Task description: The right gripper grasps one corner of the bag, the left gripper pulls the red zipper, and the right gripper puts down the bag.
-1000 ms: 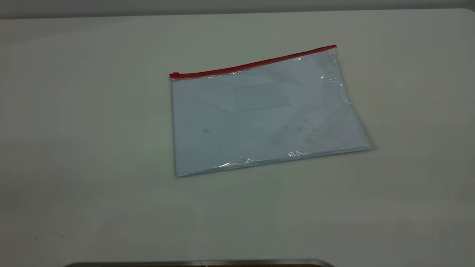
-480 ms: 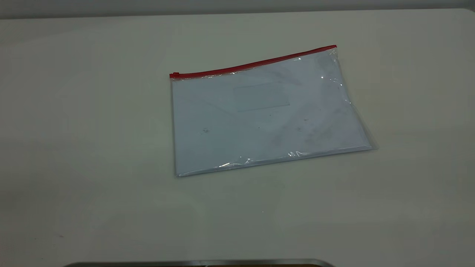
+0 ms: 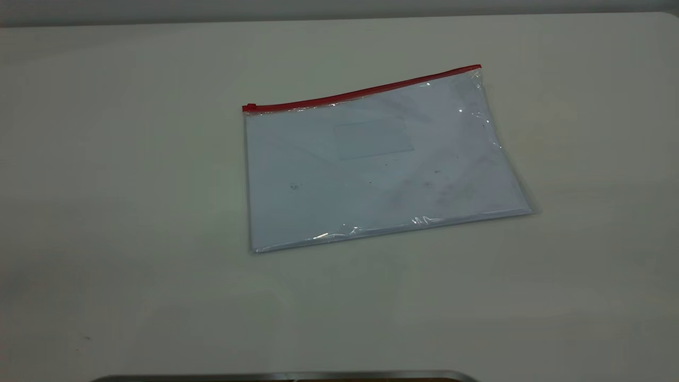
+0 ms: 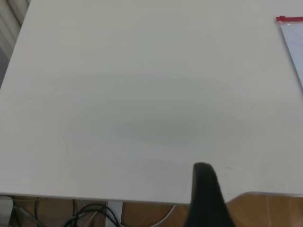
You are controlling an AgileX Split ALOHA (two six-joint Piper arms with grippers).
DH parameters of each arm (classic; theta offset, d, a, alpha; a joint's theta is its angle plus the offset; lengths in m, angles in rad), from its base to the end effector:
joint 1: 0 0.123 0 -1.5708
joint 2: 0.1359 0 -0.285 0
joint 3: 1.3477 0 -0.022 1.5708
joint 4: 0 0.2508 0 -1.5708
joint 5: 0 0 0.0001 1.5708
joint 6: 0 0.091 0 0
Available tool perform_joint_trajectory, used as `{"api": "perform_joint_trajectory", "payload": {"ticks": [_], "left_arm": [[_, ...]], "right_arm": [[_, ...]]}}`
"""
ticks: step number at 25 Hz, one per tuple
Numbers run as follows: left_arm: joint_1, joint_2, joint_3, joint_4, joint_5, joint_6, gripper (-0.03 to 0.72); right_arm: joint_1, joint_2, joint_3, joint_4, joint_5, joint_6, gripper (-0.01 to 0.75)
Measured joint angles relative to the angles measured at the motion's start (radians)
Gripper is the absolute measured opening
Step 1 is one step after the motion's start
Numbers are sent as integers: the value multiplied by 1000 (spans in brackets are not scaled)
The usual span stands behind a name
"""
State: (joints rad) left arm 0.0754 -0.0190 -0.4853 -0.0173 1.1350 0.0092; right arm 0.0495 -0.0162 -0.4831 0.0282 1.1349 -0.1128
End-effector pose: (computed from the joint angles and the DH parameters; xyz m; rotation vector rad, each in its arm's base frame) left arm -0.0092 -0.0021 0.2672 -0.0683 2.1132 0.0295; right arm -0.0088 0.0019 0.2667 -0.1743 2.1117 -0.0035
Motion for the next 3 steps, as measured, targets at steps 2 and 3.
{"api": "perform_joint_trajectory", "payload": {"ticks": [2, 3], "left_arm": [[0, 0, 0, 0, 0, 0, 570], [0, 0, 0, 0, 0, 0, 570]], "right_arm": [[0, 0, 0, 0, 0, 0, 522], [0, 0, 0, 0, 0, 0, 522]]}}
